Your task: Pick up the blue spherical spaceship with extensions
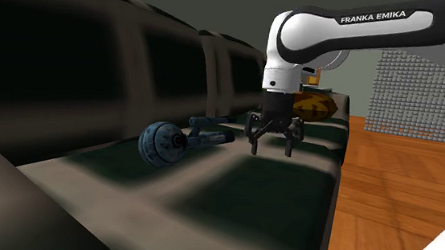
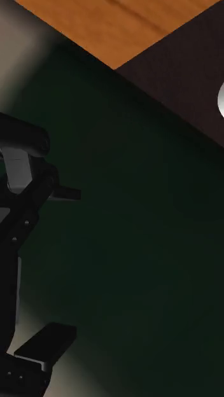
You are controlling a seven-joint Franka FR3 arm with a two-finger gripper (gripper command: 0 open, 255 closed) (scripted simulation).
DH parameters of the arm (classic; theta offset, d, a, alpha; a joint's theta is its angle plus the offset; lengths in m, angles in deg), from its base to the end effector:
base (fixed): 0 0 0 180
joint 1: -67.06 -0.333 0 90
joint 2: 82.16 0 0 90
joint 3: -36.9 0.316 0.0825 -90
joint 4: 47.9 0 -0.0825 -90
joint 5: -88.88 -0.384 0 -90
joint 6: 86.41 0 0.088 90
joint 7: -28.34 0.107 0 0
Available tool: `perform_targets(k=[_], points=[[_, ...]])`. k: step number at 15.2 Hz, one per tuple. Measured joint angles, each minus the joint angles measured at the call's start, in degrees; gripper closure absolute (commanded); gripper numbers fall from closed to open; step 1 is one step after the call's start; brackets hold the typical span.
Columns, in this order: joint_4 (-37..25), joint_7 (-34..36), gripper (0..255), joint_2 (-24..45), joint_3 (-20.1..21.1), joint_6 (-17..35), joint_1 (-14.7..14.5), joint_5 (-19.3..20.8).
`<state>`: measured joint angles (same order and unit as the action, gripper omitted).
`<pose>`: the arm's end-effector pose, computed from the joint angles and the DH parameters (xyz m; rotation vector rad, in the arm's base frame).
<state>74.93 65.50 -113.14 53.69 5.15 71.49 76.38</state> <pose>0.3704 0.1295 0.5978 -2.9974 0.7384 0.0754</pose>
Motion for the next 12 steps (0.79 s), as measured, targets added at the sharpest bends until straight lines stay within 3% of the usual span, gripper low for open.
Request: perform_targets(k=[7,12], points=[[-17.18,24.63,0,14.00,8.73,-0.65,4.58,2.94],[-32.59,42.45,0,26.81,13.67,-3.41,6.05,9.64]])
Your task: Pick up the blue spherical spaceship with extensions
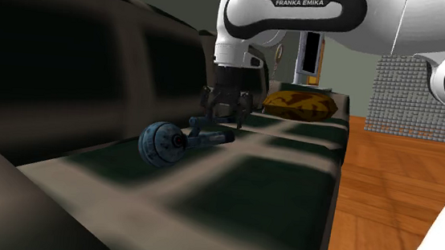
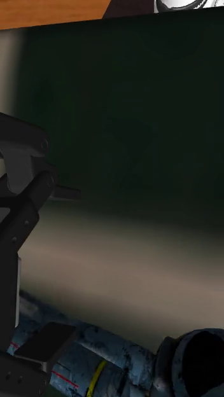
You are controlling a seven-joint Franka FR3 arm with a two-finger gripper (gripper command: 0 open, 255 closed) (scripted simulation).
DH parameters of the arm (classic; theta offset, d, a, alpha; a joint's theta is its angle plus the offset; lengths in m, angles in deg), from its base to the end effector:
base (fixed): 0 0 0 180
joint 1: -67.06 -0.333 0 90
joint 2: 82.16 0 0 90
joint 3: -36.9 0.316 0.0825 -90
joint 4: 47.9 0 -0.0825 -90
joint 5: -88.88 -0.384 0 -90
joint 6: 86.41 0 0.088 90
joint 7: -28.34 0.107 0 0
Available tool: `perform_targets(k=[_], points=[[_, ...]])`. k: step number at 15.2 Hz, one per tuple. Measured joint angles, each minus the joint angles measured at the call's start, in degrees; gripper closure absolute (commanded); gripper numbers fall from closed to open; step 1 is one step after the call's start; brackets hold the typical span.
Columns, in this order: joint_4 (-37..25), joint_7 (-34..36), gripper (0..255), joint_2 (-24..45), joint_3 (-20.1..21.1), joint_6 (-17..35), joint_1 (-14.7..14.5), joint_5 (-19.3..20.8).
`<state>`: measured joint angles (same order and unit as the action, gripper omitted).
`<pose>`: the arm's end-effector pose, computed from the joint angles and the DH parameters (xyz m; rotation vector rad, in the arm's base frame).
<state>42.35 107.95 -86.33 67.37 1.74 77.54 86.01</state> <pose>0.4941 0.1975 0.6534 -2.7025 1.5455 -0.0106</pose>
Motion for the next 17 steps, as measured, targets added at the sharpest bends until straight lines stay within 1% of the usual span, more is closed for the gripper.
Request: perform_targets(k=[2,4,5,6,8,13,14,17], points=[[-7.73,7.34,0,5.56,1.40,-2.31,-0.71,3.71],[-15.62,14.12,0,11.75,2.13,-5.16,-2.29,7.67],[-20.22,16.93,0,15.13,2.28,-6.92,-3.54,9.78],[-21.36,18.25,0,16.31,2.14,-7.12,-3.94,10.54],[-20.59,19.16,0,16.62,1.96,-6.10,-3.95,10.77],[-15.55,18.96,0,14.17,1.80,-1.46,-2.89,9.73],[-15.15,19.03,255,14.11,1.80,-1.03,-2.87,9.73],[-14.38,19.00,255,14.27,1.72,-1.26,-2.77,9.63]])
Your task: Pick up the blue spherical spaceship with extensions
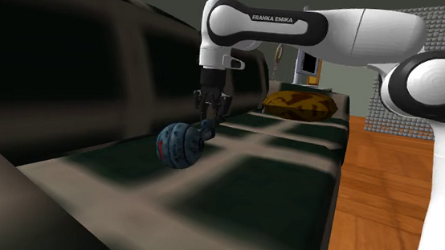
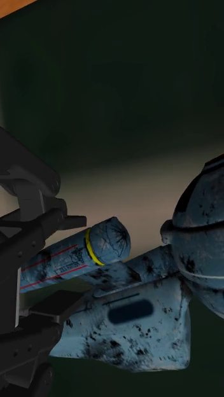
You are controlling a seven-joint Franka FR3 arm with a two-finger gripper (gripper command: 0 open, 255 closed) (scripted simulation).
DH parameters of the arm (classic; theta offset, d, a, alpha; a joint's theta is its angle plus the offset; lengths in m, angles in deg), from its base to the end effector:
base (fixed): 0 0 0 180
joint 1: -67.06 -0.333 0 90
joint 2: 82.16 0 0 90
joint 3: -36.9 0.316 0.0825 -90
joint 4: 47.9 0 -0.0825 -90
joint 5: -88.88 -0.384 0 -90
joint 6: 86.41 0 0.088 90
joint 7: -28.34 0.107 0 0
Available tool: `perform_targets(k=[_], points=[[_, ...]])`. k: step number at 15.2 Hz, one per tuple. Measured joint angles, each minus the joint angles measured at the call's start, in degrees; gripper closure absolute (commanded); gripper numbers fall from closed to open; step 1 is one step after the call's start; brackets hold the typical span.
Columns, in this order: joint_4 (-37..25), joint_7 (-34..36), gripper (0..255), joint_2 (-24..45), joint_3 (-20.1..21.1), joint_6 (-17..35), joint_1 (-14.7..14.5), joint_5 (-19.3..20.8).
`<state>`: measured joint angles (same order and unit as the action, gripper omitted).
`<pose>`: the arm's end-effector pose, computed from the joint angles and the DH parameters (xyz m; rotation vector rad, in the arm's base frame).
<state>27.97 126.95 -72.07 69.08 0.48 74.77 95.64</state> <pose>0.5609 0.2038 0.6476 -2.4689 1.9001 -0.0647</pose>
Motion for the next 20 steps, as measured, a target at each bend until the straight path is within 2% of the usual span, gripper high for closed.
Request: perform_targets(k=[9,20], points=[[-0.84,0.05,255,0.48,0.06,-0.81,-0.17,0.13],[-18.14,1.29,255,7.18,0.54,-12.60,-4.23,4.18]])
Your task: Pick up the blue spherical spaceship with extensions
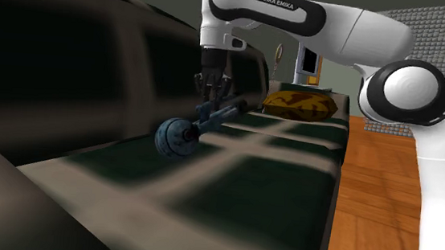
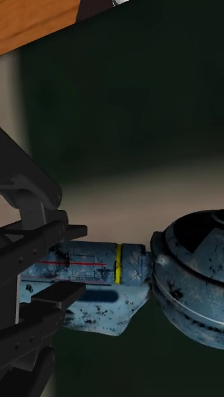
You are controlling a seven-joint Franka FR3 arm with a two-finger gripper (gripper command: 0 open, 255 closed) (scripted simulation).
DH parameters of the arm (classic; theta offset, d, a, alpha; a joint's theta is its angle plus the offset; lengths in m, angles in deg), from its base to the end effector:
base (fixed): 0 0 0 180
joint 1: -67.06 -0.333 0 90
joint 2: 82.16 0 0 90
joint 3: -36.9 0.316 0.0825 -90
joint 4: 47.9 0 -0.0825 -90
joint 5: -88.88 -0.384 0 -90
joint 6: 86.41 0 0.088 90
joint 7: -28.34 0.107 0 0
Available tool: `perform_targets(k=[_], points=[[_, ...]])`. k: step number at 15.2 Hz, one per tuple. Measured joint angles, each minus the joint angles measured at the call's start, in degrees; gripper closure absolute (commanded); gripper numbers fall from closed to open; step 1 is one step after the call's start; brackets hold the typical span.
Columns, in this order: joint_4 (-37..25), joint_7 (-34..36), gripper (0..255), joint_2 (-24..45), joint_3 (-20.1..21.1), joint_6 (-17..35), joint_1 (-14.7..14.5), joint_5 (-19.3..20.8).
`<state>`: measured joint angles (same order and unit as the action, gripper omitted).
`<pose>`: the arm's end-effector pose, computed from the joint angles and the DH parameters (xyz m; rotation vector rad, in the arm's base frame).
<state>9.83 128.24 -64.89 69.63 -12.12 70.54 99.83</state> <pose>0.5618 0.2038 0.7021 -2.4774 1.9050 -0.0504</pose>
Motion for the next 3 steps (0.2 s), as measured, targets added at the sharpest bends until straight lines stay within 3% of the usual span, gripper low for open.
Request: perform_targets(k=[3], points=[[-6.97,0.32,255,3.16,-0.04,-4.06,-2.34,2.04]])
